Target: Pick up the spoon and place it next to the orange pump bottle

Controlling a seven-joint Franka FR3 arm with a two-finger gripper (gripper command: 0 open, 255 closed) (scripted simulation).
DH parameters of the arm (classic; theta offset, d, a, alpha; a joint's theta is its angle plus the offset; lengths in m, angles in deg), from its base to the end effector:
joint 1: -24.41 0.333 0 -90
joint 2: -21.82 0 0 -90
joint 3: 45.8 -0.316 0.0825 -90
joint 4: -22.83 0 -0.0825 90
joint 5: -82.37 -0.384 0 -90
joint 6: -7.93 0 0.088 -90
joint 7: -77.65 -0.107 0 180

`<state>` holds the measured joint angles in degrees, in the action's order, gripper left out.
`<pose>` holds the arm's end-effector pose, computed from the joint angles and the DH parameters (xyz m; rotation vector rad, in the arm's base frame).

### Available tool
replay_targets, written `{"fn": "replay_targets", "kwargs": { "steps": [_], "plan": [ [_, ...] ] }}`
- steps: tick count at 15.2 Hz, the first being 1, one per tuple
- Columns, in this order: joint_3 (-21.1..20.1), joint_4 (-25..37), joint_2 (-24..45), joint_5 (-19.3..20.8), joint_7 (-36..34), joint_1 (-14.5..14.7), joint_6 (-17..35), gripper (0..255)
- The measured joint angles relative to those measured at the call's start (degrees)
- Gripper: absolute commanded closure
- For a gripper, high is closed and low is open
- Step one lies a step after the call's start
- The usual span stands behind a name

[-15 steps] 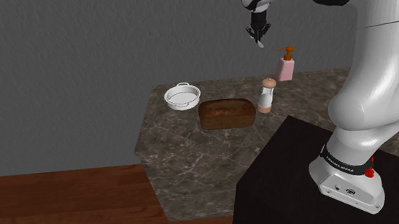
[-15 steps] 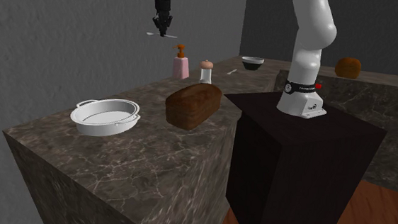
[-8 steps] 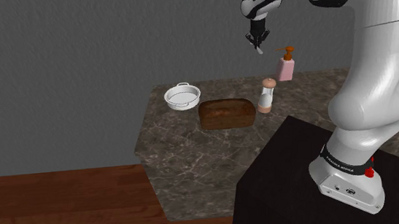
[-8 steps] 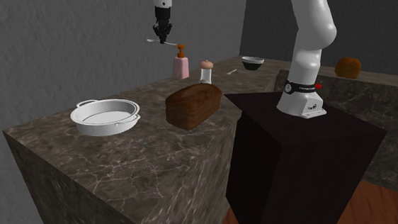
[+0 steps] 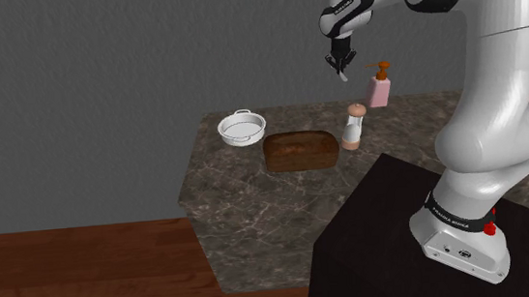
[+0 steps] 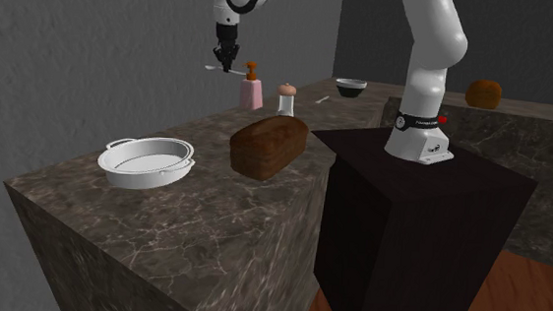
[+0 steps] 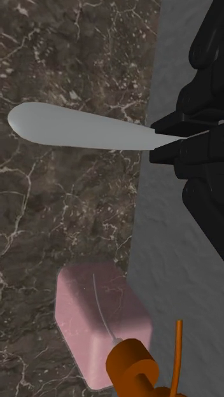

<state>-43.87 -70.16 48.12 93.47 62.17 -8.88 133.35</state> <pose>0.5601 -0.4004 0.3677 2.7264 -1.1151 0.1097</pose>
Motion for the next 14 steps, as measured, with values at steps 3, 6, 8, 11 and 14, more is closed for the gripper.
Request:
{"fn": "replay_targets", "kwargs": {
  "steps": [3, 6, 8, 11, 14],
  "plan": [
    [0.1, -0.8, 1.0, 0.2, -0.5, 0.1, 1.8, 255],
    [0.1, -1.7, 2.0, 0.4, -0.8, 0.1, 3.6, 255],
    [0.2, -2.1, 2.8, 0.5, -1.0, 0.1, 4.8, 255],
    [0.3, -2.6, 4.0, 0.7, -1.4, 0.1, 6.5, 255],
    [0.4, -3.4, 5.0, 0.9, -1.6, 0.0, 8.3, 255]
  ]
}}
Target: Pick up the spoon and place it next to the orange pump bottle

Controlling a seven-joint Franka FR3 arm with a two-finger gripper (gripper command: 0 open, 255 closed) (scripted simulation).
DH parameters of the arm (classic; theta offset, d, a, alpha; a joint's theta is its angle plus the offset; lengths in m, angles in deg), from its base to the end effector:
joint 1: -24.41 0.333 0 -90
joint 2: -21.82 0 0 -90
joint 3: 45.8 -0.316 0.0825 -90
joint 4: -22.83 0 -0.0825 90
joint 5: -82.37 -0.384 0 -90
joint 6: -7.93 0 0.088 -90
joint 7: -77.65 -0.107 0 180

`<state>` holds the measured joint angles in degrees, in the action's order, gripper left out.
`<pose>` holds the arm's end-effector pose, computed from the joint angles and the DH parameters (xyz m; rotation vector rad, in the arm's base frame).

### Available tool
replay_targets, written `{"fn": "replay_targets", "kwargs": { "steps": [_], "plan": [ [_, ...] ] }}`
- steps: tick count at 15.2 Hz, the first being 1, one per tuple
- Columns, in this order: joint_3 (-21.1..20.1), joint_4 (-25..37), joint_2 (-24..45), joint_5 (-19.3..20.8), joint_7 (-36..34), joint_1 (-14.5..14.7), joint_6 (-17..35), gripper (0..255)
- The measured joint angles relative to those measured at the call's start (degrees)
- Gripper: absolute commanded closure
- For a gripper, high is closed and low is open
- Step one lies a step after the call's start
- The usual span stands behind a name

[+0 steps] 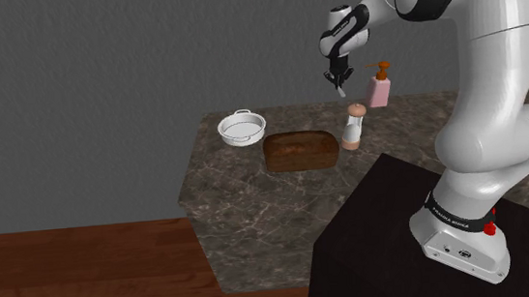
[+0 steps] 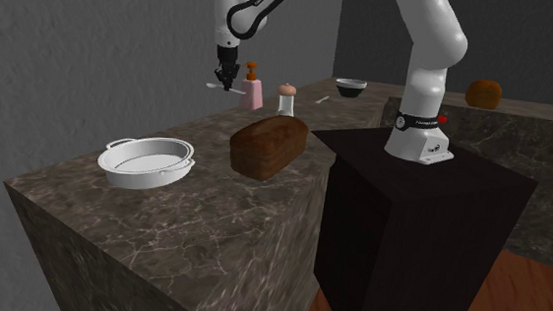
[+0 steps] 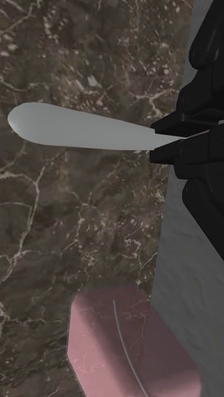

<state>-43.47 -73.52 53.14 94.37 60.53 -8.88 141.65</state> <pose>0.5593 -0.4009 0.2942 2.7264 -1.1149 0.1099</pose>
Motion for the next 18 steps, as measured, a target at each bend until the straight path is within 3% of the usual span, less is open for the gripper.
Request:
{"fn": "replay_targets", "kwargs": {
  "steps": [18],
  "plan": [
    [0.7, -0.3, 9.0, 1.2, -2.4, 0.4, 9.2, 255]
  ]
}}
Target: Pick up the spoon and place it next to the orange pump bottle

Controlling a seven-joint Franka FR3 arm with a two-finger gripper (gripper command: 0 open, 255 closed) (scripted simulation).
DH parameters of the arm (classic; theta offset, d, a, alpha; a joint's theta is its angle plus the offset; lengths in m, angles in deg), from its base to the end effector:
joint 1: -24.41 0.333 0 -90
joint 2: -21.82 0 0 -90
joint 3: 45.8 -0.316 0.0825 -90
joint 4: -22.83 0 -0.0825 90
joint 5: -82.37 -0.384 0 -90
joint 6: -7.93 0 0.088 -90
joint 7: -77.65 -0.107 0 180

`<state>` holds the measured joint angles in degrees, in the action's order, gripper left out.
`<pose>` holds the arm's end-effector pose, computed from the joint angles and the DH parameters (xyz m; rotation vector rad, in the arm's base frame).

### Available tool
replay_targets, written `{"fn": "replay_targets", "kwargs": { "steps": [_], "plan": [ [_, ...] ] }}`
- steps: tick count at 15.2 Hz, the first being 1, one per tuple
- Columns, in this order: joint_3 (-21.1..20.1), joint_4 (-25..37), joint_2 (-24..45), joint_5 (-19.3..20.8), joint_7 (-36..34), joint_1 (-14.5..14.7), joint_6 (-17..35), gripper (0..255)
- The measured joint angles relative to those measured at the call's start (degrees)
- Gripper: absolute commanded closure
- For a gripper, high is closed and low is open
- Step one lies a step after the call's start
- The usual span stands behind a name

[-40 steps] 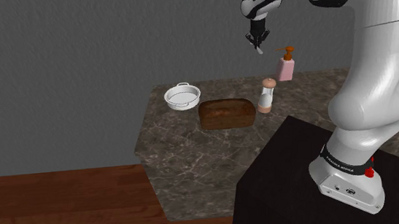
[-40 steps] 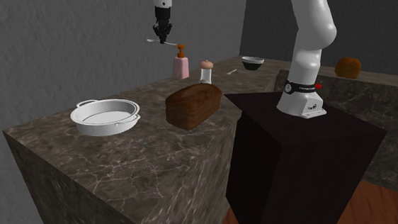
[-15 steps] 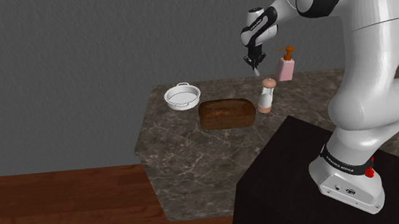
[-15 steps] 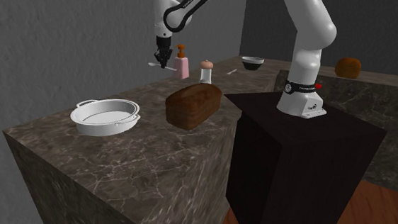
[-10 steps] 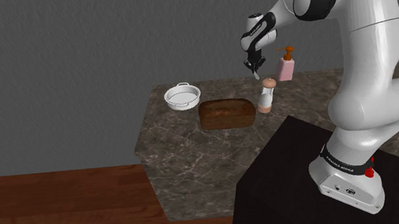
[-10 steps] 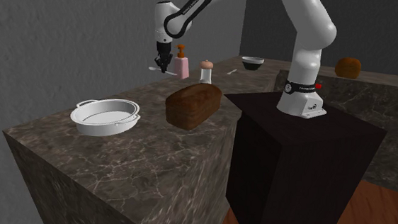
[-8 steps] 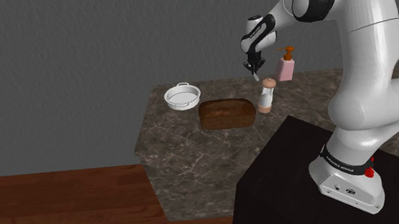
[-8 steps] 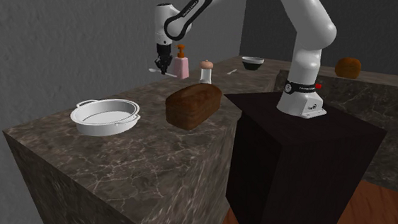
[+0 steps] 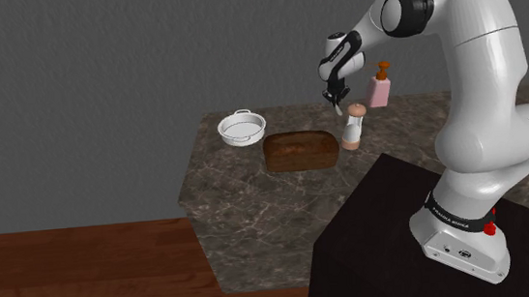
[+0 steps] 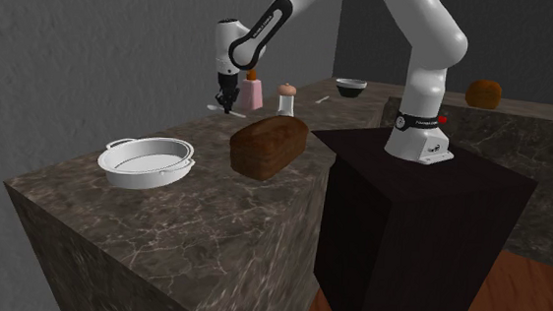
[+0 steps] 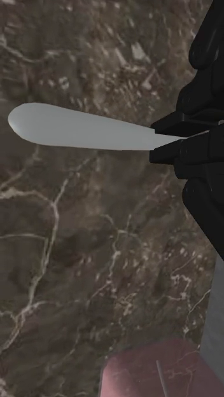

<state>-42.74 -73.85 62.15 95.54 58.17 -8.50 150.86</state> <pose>0.5601 -0.3998 0.1989 2.7261 -1.1151 0.1101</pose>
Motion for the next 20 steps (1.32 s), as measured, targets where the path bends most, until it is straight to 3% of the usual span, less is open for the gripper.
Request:
{"fn": "replay_targets", "kwargs": {
  "steps": [9, 10, 16, 20],
  "plan": [
    [0.1, 0.5, 1.9, 0.2, -0.4, 0.1, 1.4, 255],
    [0.1, 0.5, 1.9, 0.2, -0.4, 0.1, 1.4, 0],
    [0.1, 0.5, 1.9, 0.2, -0.4, 0.1, 1.4, 0],
    [-0.1, -0.9, -2.3, 0.0, -0.3, 0.6, -1.5, 0]
  ]
}}
